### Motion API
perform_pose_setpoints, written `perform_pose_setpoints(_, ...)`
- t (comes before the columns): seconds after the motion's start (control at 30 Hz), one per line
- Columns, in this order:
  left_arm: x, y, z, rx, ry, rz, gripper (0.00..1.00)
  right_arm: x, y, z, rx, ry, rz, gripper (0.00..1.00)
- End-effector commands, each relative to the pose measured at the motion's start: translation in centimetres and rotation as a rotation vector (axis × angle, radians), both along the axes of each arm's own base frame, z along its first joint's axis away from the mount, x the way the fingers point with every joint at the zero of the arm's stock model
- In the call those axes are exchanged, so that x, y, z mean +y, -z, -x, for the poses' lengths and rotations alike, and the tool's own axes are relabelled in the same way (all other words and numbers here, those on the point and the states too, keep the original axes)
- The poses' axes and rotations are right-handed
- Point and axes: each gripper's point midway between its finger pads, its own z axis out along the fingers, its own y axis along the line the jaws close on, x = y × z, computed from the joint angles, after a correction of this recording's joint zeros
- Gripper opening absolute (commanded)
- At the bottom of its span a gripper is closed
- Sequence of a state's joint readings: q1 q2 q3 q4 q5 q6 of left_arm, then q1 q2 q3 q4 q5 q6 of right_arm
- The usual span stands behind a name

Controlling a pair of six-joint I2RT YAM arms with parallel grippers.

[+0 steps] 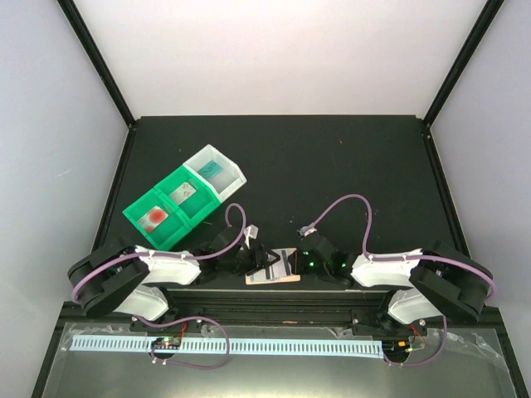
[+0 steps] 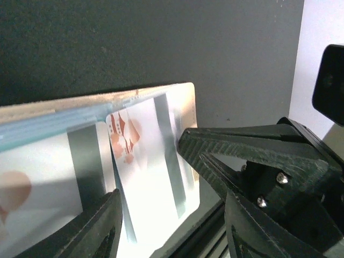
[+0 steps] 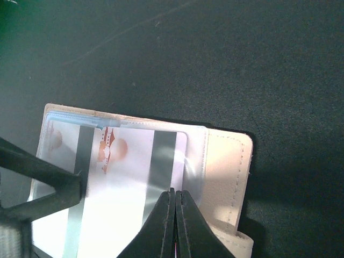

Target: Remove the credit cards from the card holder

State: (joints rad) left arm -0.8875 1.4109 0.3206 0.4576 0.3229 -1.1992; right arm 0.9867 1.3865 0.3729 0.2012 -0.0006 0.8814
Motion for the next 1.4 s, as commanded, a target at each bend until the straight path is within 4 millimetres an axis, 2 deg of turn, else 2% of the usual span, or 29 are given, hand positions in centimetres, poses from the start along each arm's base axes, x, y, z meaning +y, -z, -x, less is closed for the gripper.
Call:
perform_pose_setpoints(0.0,0.5,-0.1,1.3,0.069,-0.005,-0.025,0.55,-2.8,3.4,2.0,0.089,0.004,0.121,0.01)
perform_pose_setpoints(0.3,-0.3,0.1,2.6,0.141,-0.045,-0.011,0.61,-2.8,3.1,1.9,0.082,0.005,0.109,0.01)
perform_pose_setpoints(0.5,-0.5,0.5,2.4,0.164,-0.073,0.006,0.50,-2.9,3.0,1.9,0.074,0.008,0.103,0.01)
perform_pose_setpoints(0.9,-1.0,1.2,2.6,0.185,-0.096,0.010,0.43,-3.0,3.1,2.0,0.071,0.007,0.096,0.01)
perform_pose_setpoints(1.03,-1.2,0.9,2.5,0.172,-0.101,0.018,0.34,-3.0,3.2,2.1,0.072,0.006,0.096,0.01)
perform_pose_setpoints(1.3,-0.4,1.0,2.3,0.142,-0.119,-0.005,0.02,-3.4,3.4,2.1,0.076,0.016,0.109,0.01)
perform_pose_setpoints(1.37,-0.1,1.2,2.3,0.133,-0.121,-0.018,0.02,-3.5,3.5,2.1,0.075,0.017,0.117,0.01)
